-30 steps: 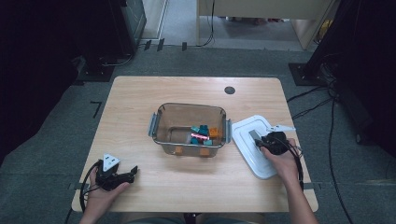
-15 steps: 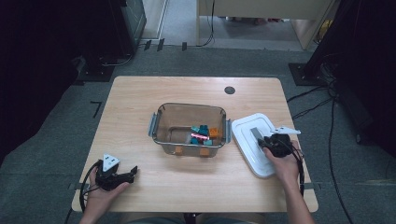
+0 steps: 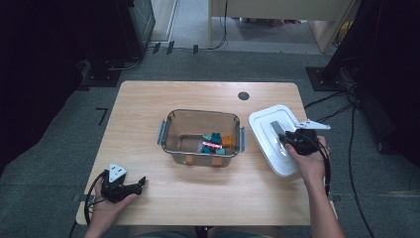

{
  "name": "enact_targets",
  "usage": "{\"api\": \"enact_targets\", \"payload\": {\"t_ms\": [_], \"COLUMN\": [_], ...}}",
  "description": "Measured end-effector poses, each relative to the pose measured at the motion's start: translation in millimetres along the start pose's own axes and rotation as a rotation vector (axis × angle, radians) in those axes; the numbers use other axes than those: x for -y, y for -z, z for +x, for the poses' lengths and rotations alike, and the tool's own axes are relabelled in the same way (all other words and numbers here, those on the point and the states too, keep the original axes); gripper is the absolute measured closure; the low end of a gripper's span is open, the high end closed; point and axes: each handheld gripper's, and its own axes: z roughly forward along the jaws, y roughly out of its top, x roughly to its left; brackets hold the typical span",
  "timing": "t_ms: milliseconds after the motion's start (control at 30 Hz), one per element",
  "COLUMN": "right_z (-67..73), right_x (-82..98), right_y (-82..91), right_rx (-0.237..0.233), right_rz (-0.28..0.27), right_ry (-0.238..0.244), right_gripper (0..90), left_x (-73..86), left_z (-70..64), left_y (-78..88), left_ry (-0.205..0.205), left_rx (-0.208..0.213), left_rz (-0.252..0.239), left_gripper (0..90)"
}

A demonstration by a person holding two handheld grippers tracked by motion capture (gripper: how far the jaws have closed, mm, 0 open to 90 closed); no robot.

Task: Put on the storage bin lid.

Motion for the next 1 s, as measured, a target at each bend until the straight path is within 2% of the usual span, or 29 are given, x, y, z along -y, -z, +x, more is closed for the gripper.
{"api": "enact_targets", "payload": {"t_ms": [167,467,667,1000], "right_z": [4.8,34.9,64.8,120.5], "right_x": [-14.6,-49.3,-68.7,-86.9], "right_y": [7.1,20.0,19.5,-5.7], "right_rx": [-0.019,-0.099,-0.17,-0.299], "right_rz": [-0.024,-0.06,-0.062,-0.031], "right_ry": [0.019,0.1,0.165,0.284], "right_gripper": [68.4,68.3,68.4,68.4], "left_x": [0.0,0.0,0.0,0.1], "left_z": [-0.1,-0.1,0.0,0.1], "left_y": [-0.1,-0.1,-0.1,0.0], "left_ry": [0.001,0.001,0.0,-0.002], "left_rx": [-0.001,-0.001,-0.001,0.001], "left_rz": [-0.001,-0.001,-0.001,-0.001], "left_gripper": [14.7,14.7,14.7,14.7]}}
